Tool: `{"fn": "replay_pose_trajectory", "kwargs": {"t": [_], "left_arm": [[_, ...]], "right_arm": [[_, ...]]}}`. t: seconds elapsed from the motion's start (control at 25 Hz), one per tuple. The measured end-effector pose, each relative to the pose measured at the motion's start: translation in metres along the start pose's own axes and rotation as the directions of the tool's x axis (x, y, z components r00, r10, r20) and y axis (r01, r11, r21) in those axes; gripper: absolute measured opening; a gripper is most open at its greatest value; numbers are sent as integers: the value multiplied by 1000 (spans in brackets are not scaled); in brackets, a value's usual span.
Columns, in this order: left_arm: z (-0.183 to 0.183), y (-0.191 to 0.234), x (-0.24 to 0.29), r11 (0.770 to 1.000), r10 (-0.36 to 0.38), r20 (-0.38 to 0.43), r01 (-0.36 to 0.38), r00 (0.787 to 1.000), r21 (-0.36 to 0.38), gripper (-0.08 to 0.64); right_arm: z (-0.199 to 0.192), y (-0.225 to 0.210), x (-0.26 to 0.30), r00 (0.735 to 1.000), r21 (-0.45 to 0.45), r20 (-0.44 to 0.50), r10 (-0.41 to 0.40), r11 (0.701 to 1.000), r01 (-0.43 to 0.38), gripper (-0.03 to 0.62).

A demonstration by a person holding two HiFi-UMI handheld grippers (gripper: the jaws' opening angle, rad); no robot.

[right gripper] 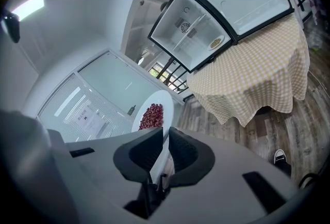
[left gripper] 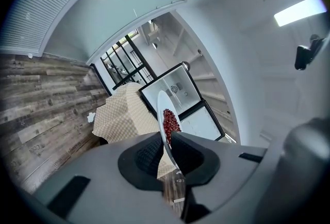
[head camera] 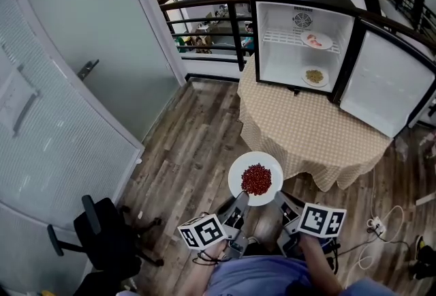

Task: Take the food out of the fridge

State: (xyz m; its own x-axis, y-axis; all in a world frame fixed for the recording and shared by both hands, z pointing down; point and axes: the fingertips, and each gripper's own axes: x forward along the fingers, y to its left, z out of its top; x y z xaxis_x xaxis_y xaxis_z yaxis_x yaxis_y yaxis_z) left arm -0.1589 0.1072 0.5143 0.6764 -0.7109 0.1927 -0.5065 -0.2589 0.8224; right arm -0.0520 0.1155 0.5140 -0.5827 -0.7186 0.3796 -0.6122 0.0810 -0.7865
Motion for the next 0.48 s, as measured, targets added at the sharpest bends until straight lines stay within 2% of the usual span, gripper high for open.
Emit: {"fn": "replay_pose_trajectory", "kwargs": {"t": [0.48], "left_arm": [[6,11,-9,1000,15,13,-15,1000,-4,52]], "right_arm": [[-9,5,12,1000,-14,-27,9,1000,-9,41]]}}
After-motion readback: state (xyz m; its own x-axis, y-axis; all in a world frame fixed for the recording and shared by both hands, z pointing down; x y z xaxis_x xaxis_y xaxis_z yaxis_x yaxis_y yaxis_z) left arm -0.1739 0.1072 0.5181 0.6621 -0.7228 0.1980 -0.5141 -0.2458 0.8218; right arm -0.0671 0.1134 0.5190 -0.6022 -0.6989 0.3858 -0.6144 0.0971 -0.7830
